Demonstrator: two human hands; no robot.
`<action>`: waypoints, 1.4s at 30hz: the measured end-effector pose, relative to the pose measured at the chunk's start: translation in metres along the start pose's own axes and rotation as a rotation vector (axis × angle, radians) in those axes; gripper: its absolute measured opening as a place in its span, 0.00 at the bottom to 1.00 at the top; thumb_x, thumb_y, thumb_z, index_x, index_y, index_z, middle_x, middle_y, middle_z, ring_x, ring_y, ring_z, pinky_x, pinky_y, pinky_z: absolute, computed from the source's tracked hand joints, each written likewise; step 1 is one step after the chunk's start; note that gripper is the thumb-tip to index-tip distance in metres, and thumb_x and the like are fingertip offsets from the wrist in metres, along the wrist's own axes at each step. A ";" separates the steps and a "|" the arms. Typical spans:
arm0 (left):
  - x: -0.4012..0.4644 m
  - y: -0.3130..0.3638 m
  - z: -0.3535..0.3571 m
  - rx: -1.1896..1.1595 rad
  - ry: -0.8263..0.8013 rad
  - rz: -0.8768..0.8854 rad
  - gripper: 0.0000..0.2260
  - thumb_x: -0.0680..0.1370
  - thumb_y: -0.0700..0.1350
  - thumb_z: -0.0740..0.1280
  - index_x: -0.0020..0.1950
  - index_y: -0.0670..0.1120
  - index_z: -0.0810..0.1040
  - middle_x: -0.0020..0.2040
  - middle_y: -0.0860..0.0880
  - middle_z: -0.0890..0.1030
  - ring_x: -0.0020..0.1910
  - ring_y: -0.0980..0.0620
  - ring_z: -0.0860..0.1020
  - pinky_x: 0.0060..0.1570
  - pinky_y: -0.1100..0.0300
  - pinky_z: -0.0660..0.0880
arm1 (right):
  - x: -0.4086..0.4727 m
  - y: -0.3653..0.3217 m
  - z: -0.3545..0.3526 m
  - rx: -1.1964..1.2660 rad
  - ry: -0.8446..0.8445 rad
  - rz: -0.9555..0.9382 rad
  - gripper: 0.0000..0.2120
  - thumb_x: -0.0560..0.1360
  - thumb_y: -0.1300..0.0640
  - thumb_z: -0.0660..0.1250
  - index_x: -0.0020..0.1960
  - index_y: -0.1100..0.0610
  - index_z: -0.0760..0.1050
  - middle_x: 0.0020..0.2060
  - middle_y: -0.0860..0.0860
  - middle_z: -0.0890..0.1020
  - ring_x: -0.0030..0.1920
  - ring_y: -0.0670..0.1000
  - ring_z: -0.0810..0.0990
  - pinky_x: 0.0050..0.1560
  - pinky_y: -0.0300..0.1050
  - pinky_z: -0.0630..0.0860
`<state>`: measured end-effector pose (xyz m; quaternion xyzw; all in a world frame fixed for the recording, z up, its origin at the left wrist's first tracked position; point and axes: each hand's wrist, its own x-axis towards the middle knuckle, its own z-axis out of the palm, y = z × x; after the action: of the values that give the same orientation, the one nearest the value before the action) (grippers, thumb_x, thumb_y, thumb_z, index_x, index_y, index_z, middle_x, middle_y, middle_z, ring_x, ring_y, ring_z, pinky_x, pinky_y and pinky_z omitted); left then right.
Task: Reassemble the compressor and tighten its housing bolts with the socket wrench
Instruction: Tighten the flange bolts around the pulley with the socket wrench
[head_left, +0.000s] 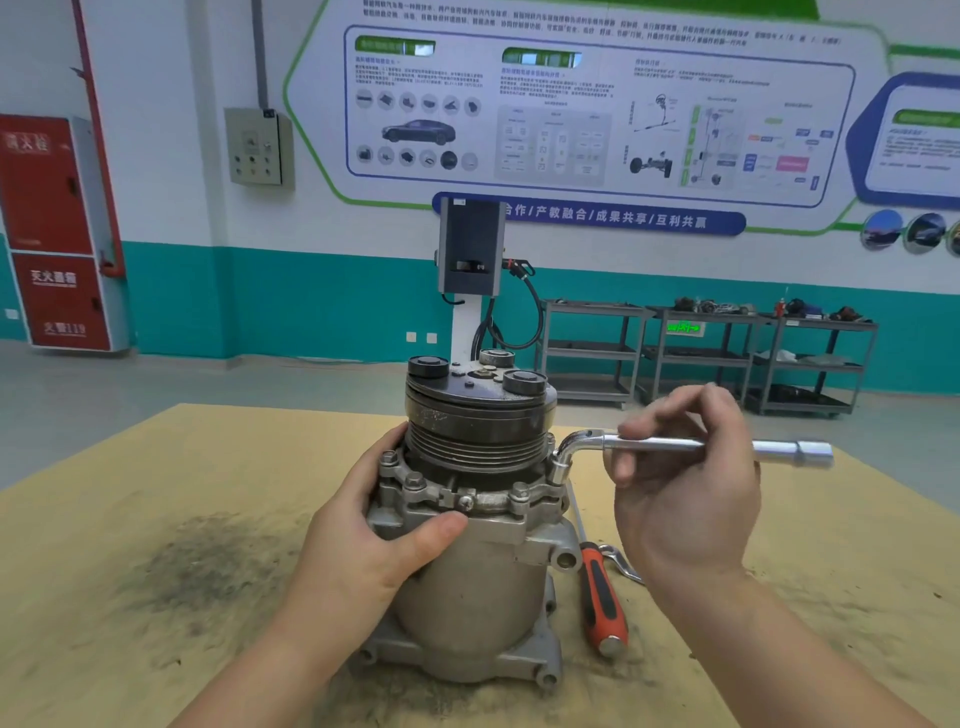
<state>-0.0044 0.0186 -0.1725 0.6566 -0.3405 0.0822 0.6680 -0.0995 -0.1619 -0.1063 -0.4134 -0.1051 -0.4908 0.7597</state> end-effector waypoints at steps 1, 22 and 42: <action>0.000 0.000 0.000 0.000 0.001 0.002 0.34 0.58 0.63 0.75 0.63 0.64 0.72 0.58 0.67 0.80 0.58 0.66 0.78 0.50 0.75 0.74 | -0.003 0.002 -0.001 -0.029 -0.072 -0.092 0.18 0.78 0.54 0.56 0.31 0.52 0.74 0.25 0.52 0.77 0.22 0.52 0.70 0.26 0.37 0.68; 0.000 0.002 0.002 0.020 0.019 0.011 0.30 0.60 0.63 0.73 0.63 0.64 0.74 0.56 0.66 0.81 0.56 0.66 0.79 0.51 0.70 0.73 | -0.003 -0.017 0.012 -0.344 -0.273 -0.260 0.09 0.76 0.62 0.58 0.53 0.50 0.68 0.33 0.54 0.81 0.25 0.53 0.76 0.29 0.39 0.73; 0.000 0.003 0.002 0.036 0.015 0.011 0.30 0.61 0.64 0.72 0.63 0.64 0.73 0.56 0.67 0.81 0.55 0.67 0.79 0.48 0.78 0.72 | 0.018 -0.001 0.000 0.085 0.106 0.374 0.06 0.74 0.64 0.55 0.40 0.57 0.67 0.24 0.53 0.74 0.18 0.51 0.65 0.23 0.36 0.62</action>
<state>-0.0072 0.0168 -0.1707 0.6659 -0.3377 0.0971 0.6581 -0.0915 -0.1738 -0.0954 -0.3668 -0.0069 -0.3573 0.8589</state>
